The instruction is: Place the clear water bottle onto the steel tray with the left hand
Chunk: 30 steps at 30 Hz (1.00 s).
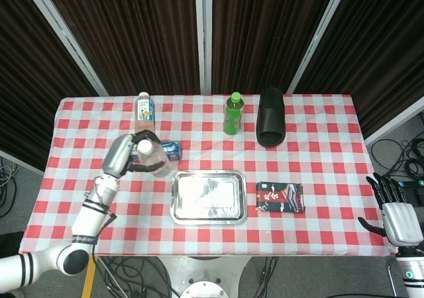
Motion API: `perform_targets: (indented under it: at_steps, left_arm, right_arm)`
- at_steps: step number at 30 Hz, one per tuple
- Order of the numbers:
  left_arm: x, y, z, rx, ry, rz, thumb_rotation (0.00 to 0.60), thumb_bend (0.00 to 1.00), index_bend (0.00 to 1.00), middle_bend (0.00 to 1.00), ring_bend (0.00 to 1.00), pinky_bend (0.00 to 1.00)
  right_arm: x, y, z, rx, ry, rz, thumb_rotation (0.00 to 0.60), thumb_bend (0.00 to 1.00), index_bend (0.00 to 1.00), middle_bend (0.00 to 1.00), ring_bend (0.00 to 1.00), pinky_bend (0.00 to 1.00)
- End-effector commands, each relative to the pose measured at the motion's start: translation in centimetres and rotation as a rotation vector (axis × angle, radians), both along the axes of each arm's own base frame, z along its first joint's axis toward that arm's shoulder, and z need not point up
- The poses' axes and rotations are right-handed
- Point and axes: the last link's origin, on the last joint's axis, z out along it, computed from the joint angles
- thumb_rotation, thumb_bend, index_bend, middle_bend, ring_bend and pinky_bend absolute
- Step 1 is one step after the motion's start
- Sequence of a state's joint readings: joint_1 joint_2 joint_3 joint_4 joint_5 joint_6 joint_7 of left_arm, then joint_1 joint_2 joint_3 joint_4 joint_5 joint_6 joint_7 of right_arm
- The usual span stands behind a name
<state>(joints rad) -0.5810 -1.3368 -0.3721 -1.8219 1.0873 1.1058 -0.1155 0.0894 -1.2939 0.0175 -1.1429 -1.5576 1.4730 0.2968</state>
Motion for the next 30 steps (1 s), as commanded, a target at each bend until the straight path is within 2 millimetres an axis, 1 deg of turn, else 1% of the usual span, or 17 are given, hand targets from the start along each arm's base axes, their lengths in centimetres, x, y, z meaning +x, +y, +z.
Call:
perform_targets:
  at_steps: [1,3,5,7,8,9,13,15,16,19,20,24,30]
  left_arm:
    - [-3.6,1.1,2.5,0.072,0.067,0.088,0.600,0.31,0.59,0.67,0.55,0.58]
    - [-2.1,0.9,1.0,0.024,0.044,0.047,0.600,0.31,0.59,0.67,0.55,0.58]
    - [0.7,0.0,-1.3,-0.051,-0.008,-0.024,0.600,0.31,0.58,0.67,0.55,0.58]
    - [1.9,-0.4,-1.9,-0.068,-0.037,-0.049,0.600,0.31,0.57,0.66,0.55,0.58]
    - [2.0,-0.5,-1.7,-0.054,-0.040,-0.049,0.600,0.31,0.57,0.66,0.54,0.58]
    - [1.6,-0.5,-1.1,-0.030,-0.030,-0.042,0.600,0.31,0.57,0.66,0.54,0.58]
    - [-2.7,0.1,2.2,0.062,0.024,0.081,0.600,0.31,0.57,0.66,0.54,0.58]
    - [-3.3,0.3,2.6,0.066,0.030,0.105,0.600,0.31,0.57,0.66,0.54,0.58]
    - [-3.2,0.3,2.2,0.051,0.025,0.103,0.600,0.31,0.57,0.66,0.54,0.58]
    - [-1.5,-0.1,0.1,-0.010,-0.011,0.060,0.600,0.31,0.57,0.66,0.54,0.58]
    - [-0.7,-0.3,-0.8,-0.035,-0.037,0.043,0.600,0.31,0.57,0.66,0.54,0.58]
    - [1.5,-1.6,-3.4,-0.084,-0.111,0.013,0.600,0.31,0.57,0.66,0.54,0.58]
    - [3.1,-3.0,-6.8,-0.127,-0.162,0.017,0.600,0.31,0.57,0.66,0.54,0.58]
  right_arm:
    - [0.0,0.0,-0.1,0.005,0.001,0.000,0.600,0.09,0.00,0.00,0.00,0.00]
    - [0.0,0.1,-0.2,0.009,0.005,0.000,0.600,0.09,0.00,0.00,0.00,0.00]
    - [0.0,0.1,-0.2,0.005,0.012,0.001,0.600,0.09,0.00,0.00,0.00,0.00]
    - [0.0,0.1,0.0,-0.005,0.012,0.001,0.600,0.09,0.00,0.00,0.00,0.00]
    - [0.0,0.1,0.1,-0.010,0.010,0.000,0.600,0.09,0.00,0.00,0.00,0.00]
    - [0.0,0.1,0.2,-0.013,0.008,-0.001,0.600,0.09,0.00,0.00,0.00,0.00]
    - [-0.1,0.1,0.2,-0.003,-0.001,-0.003,0.600,0.09,0.00,0.00,0.00,0.00]
    - [-0.2,0.1,0.0,0.007,-0.001,-0.004,0.600,0.09,0.00,0.00,0.00,0.00]
    - [-0.1,0.1,-0.1,0.011,0.001,-0.003,0.600,0.09,0.00,0.00,0.00,0.00]
    - [-0.1,0.1,-0.2,0.010,0.008,0.002,0.600,0.09,0.00,0.00,0.00,0.00]
    - [0.0,0.1,-0.2,0.005,0.009,0.003,0.600,0.09,0.00,0.00,0.00,0.00]
    - [0.0,0.1,-0.1,-0.002,0.012,0.000,0.600,0.09,0.00,0.00,0.00,0.00]
    - [-0.1,0.1,-0.4,0.016,0.014,-0.004,0.600,0.09,0.00,0.00,0.00,0.00]
